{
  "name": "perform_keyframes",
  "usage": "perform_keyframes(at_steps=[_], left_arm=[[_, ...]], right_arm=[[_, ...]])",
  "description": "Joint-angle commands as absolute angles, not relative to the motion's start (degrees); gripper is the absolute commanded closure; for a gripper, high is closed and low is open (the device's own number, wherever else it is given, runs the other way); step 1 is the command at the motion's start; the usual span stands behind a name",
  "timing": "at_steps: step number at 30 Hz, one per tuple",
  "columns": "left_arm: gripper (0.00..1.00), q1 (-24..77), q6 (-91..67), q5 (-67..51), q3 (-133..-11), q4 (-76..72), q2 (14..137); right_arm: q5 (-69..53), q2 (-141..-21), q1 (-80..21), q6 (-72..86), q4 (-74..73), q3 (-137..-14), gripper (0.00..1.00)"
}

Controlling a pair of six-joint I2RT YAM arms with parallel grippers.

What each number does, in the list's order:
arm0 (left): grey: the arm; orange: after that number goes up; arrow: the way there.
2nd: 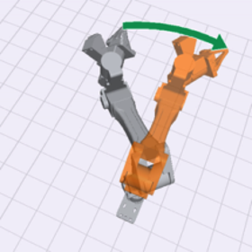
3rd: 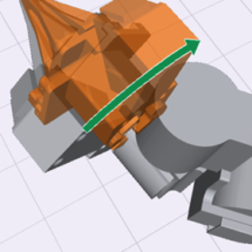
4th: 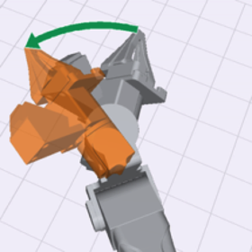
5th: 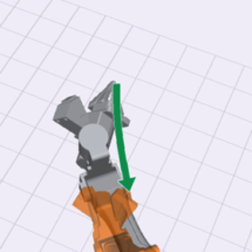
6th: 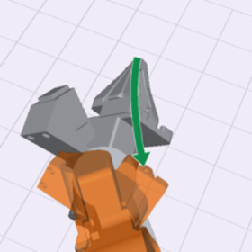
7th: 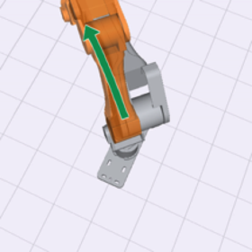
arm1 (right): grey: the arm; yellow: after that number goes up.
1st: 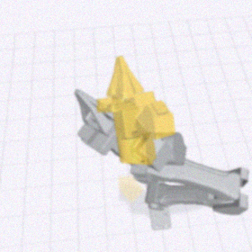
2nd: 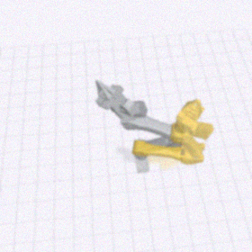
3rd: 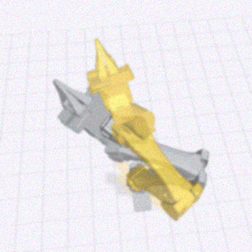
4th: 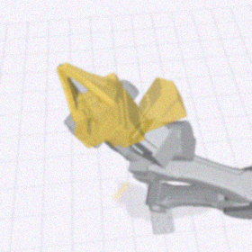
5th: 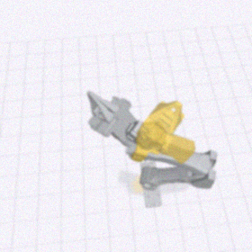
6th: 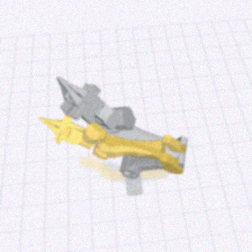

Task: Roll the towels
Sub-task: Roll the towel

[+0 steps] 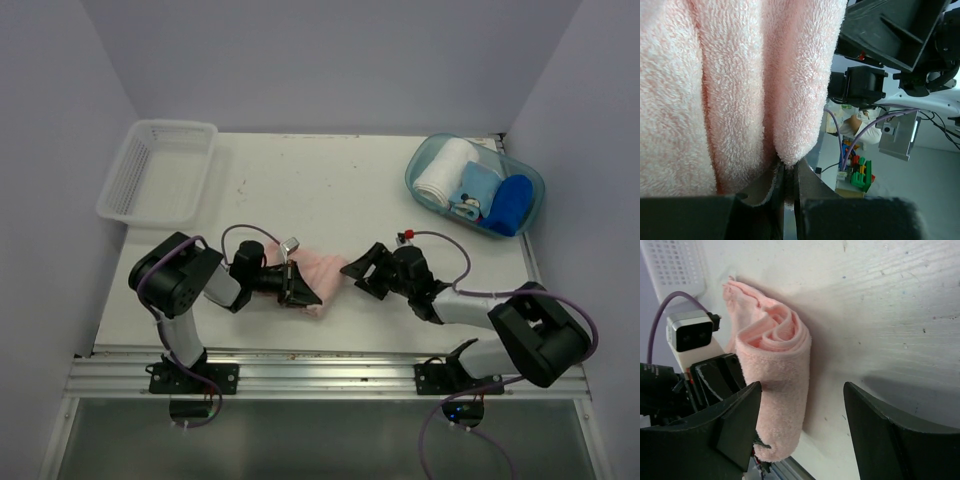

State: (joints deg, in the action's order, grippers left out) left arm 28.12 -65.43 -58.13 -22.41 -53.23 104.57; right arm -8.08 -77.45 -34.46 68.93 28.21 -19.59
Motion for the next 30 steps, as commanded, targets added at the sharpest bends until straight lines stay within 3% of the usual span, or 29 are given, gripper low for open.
perform_keyframes(at_steps=[1, 13, 30], left_arm=[[1.0, 27.2, -66.1, -59.3, -22.0, -58.0, 105.1], [1.0, 27.0, -66.1, -59.5, -22.0, -57.9, 104.8], [1.0, 26.9, -66.0, -59.6, -21.9, -58.0, 104.9]], right_arm=[[-6.8, -79.4, -35.2, 69.7, 30.4, -19.4, 0.3], [-8.7, -88.9, -37.9, 70.3, 34.8, -24.9, 0.31], [-9.7, -92.5, -39.0, 72.6, 40.6, -26.1, 0.3]])
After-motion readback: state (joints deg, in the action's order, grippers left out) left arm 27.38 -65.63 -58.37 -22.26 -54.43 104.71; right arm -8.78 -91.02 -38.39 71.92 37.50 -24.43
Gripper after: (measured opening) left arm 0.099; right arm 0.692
